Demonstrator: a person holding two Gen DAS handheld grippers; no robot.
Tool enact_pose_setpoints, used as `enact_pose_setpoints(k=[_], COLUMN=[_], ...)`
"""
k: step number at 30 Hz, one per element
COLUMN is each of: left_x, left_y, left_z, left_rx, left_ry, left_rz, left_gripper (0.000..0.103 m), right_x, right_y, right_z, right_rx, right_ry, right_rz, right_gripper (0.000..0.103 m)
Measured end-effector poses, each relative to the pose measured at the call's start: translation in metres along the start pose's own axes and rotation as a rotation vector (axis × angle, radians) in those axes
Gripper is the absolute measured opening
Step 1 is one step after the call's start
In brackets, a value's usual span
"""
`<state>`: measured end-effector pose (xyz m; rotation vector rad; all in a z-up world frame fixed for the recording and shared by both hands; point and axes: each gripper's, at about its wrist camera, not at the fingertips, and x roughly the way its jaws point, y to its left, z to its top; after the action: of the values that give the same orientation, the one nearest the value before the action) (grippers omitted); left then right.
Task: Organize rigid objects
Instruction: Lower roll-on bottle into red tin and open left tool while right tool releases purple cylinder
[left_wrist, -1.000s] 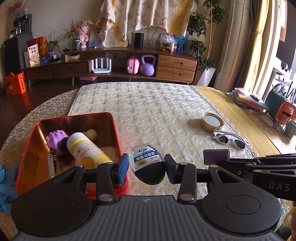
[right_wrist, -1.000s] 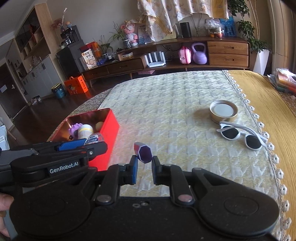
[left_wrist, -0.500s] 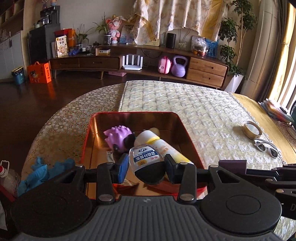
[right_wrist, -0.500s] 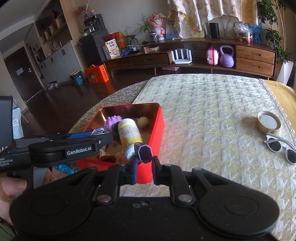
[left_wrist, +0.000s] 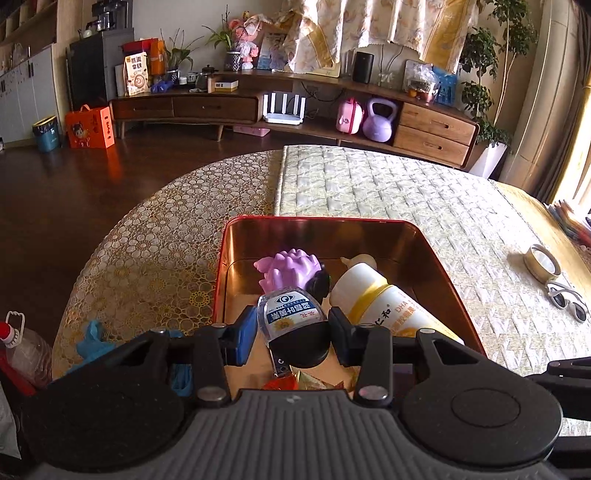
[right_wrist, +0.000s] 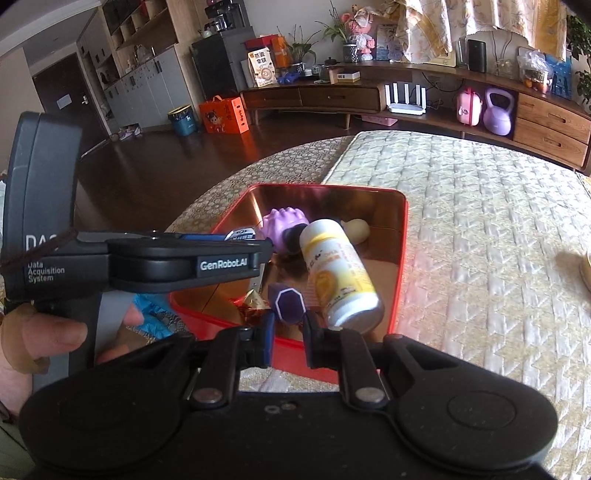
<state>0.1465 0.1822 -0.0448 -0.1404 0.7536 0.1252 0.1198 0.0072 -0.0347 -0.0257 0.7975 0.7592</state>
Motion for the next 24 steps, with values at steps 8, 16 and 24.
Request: enact_pose_setpoints(k=[8, 16, 24], left_x=[0.017, 0.028, 0.038], left_y=[0.001, -0.005, -0.009], left_z=[0.004, 0.005, 0.004], left_rx=[0.015, 0.036, 0.049], left_ry=[0.02, 0.035, 0.063], left_rz=[0.014, 0.015, 0.029], left_gripper=[0.042, 0.042, 0.041], right_x=[0.023, 0.038, 0.04], right_y=[0.001, -0.003, -0.009], right_z=[0.004, 0.006, 0.008], right_rx=[-0.003, 0.005, 0.032], right_ry=[0.041, 0.065, 0.078], right_rz=[-0.009, -0.037, -0.033], right_gripper=[0.015, 0.015, 0.016])
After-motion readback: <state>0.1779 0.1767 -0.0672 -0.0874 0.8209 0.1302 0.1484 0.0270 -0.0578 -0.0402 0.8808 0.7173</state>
